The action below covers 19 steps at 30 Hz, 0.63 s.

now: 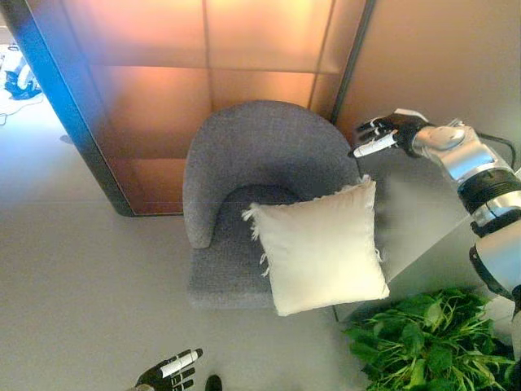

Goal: Pick up the pillow and put it on the sofa.

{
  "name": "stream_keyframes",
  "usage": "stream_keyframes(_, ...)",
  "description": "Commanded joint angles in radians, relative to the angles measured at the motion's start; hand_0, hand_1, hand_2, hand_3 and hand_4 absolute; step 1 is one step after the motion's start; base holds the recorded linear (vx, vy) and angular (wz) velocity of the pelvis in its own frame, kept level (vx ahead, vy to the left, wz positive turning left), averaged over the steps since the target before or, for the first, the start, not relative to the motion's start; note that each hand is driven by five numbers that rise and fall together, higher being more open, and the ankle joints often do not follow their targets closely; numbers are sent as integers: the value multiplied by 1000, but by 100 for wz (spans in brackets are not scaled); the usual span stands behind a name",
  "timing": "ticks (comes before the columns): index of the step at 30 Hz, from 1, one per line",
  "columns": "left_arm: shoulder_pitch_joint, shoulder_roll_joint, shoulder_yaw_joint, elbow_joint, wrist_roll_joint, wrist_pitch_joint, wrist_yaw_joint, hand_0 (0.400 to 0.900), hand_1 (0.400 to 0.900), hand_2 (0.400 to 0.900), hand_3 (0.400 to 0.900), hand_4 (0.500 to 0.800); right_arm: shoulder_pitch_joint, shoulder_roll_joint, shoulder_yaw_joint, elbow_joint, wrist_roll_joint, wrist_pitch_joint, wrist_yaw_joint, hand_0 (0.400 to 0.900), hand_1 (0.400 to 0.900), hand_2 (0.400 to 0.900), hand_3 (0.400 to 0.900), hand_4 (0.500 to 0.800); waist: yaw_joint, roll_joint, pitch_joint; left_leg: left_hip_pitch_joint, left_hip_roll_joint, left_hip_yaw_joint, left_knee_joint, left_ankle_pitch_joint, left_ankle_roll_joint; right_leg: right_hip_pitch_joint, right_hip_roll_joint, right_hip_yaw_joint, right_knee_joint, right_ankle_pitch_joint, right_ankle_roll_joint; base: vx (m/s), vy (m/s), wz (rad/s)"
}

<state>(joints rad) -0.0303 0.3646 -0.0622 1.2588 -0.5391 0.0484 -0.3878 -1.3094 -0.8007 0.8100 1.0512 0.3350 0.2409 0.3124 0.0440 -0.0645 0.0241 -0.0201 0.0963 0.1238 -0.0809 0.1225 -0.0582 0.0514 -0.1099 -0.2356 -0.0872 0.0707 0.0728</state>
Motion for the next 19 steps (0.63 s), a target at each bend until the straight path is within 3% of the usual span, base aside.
stream_keyframes(1, -55, 62, -65, 30, -15, -47, -33, 900, 900, 900, 900, 800, -221, -21, 6, 113, -52, -77, -34, 900, 900, 900, 900, 800, 38, -63, -66, 57, 40, 33, 15, -117, -51, -15, -57, -2, 28, -37, 70, 0, 0, 0)
stream_keyframes(13, -57, 58, -76, 30, -16, -44, -24, 900, 900, 900, 900, 800, -232, -39, 2, 121, -42, -93, -34, 900, 900, 900, 900, 800, 29, -54, -64, 65, 48, 38, 15, -114, -56, -13, -58, 2, 29, -35, 71, -5, 4, 0)
stream_keyframes(19, -59, 53, -80, 30, -24, -64, -23, 900, 900, 900, 900, 800, -215, -55, -9, 105, -41, -99, -33, 900, 900, 900, 900, 800, 25, -46, -63, 68, 50, 39, 15, -115, -58, -9, -66, -2, 28, -34, 74, -29, 13, -5)
